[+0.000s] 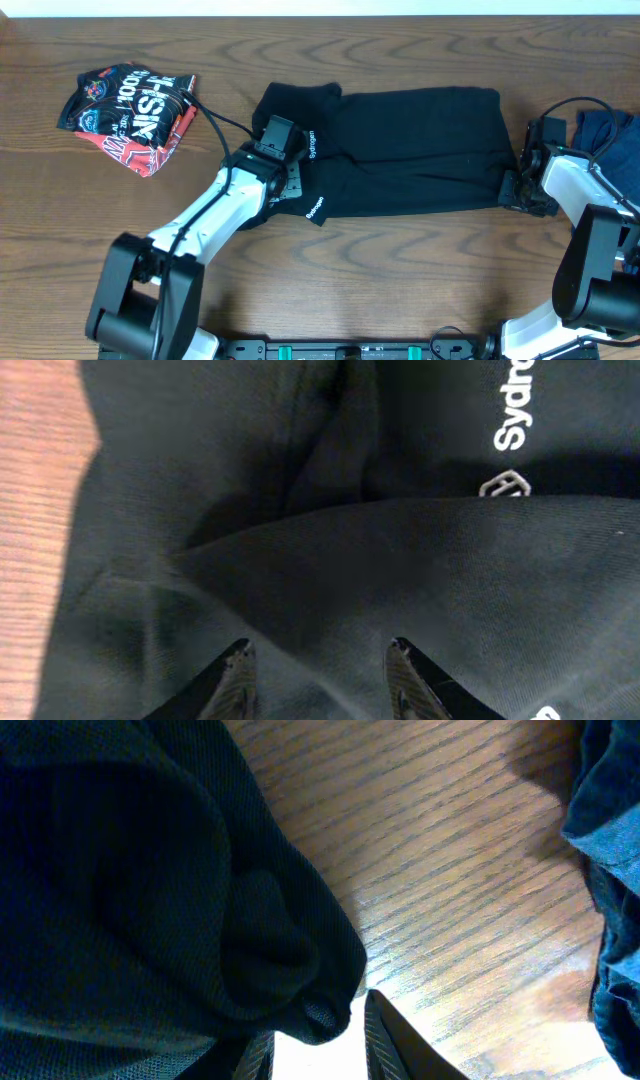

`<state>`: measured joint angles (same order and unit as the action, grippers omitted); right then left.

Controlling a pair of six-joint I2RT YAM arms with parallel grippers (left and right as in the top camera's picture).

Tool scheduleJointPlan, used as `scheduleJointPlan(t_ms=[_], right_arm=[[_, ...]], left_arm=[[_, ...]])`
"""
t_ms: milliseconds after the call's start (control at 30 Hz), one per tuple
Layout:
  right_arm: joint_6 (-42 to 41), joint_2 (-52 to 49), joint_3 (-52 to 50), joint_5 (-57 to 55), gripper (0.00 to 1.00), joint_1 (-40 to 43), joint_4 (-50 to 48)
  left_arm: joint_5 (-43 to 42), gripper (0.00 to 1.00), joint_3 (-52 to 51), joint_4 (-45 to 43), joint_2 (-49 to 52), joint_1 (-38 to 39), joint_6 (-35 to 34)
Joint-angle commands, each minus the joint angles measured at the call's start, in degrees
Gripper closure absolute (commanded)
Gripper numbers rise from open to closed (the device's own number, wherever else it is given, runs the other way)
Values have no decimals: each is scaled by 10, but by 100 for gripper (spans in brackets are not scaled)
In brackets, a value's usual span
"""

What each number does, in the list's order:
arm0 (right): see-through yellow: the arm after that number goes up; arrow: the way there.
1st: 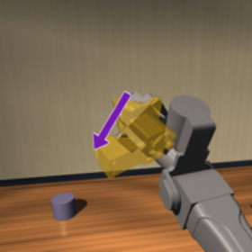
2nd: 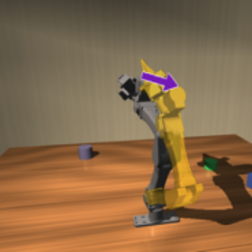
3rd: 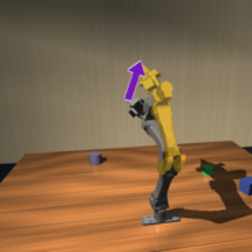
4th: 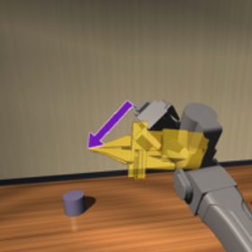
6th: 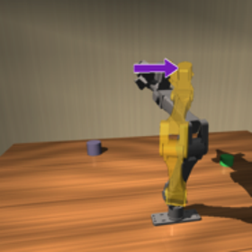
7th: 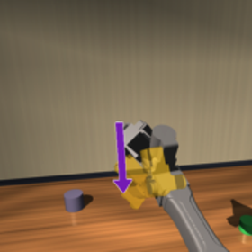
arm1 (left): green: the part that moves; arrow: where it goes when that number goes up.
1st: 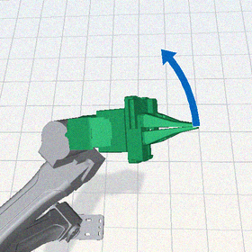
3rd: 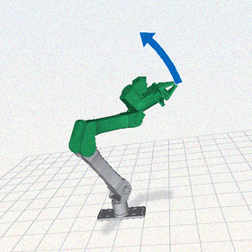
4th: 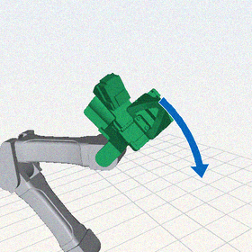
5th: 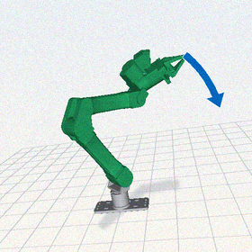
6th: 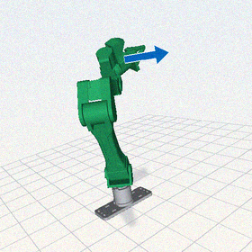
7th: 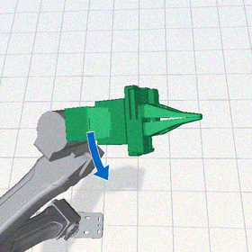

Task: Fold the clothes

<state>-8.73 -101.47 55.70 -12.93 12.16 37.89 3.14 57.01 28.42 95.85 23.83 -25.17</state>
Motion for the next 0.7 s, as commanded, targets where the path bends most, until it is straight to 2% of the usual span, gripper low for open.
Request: scheduleJointPlan(t_ms=[0,133,300,333,367,400,667], right_arm=[[-4,1,-3,3,71,9,0],[-4,1,-3,3,71,9,0],[-4,1,-3,3,71,9,1],[-4,1,-3,3,72,9,0],[-4,1,-3,3,72,9,0],[-4,1,-3,3,72,9,0],[-4,1,-3,3,73,9,1]], left_arm=[[-10,56,-6,-2,22,-2,-20],[-12,56,-6,-3,37,-2,-34],[-38,67,-6,-23,42,-2,-37],[-40,74,-6,-25,42,-2,-38],[-40,87,-6,-26,42,-2,-41],[-40,94,-6,-26,42,-2,-41],[-39,94,8,-30,16,-49,-38]])
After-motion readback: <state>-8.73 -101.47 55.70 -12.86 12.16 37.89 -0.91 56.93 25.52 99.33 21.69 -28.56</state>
